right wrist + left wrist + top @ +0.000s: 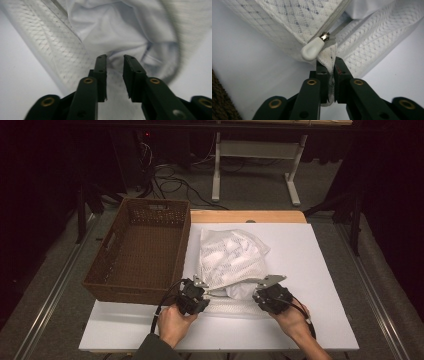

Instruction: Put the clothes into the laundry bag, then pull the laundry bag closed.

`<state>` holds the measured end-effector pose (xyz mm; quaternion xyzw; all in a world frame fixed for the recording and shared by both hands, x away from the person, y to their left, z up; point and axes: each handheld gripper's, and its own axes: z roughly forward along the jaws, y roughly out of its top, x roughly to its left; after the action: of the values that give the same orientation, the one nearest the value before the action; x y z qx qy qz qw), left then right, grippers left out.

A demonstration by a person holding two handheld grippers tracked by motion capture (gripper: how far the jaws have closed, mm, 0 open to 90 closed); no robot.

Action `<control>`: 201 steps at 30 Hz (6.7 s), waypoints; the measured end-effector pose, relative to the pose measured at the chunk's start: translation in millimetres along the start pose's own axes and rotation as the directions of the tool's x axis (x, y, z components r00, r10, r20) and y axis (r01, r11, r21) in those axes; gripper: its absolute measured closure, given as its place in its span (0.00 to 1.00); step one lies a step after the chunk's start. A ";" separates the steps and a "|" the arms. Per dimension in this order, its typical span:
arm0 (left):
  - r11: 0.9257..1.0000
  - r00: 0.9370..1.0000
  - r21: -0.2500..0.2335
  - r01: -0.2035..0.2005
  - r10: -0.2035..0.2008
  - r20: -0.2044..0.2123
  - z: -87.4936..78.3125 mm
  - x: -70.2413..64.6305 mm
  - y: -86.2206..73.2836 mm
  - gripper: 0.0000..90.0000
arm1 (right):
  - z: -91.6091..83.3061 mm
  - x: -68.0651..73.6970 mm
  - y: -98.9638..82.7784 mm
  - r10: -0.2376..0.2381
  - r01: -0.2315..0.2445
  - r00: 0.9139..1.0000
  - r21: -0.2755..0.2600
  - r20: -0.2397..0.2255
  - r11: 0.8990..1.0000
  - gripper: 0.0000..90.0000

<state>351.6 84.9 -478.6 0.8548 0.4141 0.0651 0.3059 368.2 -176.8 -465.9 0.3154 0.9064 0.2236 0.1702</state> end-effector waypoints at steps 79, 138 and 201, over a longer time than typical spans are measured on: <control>0.998 0.999 -0.048 0.040 -0.038 0.038 -11.1 5.7 -4.5 0.89 | 0.5 -51.2 -48.8 0.220 -0.217 0.968 -0.037 0.124 0.976 0.80; 0.995 0.999 -0.101 0.014 -0.009 0.051 -6.0 4.9 -2.6 0.99 | 21.0 -6.2 -15.4 0.080 -0.080 0.997 0.021 -0.006 0.997 0.69; 0.994 0.997 -0.108 0.011 -0.004 0.072 2.9 -2.1 -0.9 0.96 | 28.6 42.0 29.9 -0.014 -0.012 0.976 -0.120 -0.215 0.993 0.79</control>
<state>350.7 82.5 -481.2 0.8371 0.4020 0.0558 0.3667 364.7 -120.1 -481.7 0.2779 0.9046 0.3107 0.0897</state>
